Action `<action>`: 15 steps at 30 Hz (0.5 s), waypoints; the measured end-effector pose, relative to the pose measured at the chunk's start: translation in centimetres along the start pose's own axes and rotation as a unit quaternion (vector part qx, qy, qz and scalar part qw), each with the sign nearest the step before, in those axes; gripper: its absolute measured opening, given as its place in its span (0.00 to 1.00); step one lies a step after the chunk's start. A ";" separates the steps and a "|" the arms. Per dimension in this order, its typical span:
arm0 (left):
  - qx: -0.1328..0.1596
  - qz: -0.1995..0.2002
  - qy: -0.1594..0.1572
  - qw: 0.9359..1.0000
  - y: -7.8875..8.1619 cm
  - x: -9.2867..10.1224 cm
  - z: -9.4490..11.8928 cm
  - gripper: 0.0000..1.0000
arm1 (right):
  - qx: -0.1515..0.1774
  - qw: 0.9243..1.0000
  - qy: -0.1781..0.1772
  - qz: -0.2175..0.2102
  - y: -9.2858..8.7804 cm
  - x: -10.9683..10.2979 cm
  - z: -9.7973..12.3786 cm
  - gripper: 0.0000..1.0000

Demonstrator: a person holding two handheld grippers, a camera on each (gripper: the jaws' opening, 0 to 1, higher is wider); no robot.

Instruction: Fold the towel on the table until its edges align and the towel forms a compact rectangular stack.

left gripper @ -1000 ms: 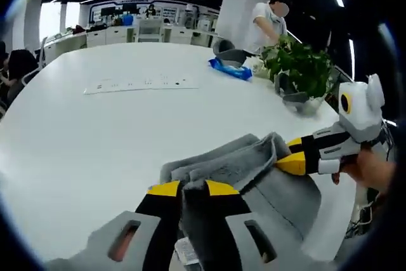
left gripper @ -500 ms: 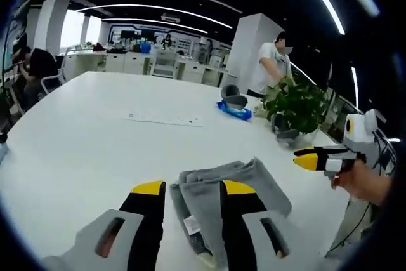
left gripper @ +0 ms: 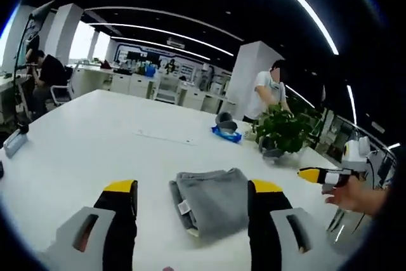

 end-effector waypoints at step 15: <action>-0.032 -0.061 0.008 0.998 -3.2 -0.3 0.5 1.00 | 0.015 1.000 -0.011 -0.005 -2.0 0.5 2.1 1.00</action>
Point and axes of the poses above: the point that each gripper's makers call its tool centre point, and the gripper's own axes: z roughly backward along the fingers, x roughly to its right, y roughly out of its top, the point moved 4 cm from there along z, roughly backward along the fingers, and after that the axes turned 11 degrees about -z, right-handed, at the moved point
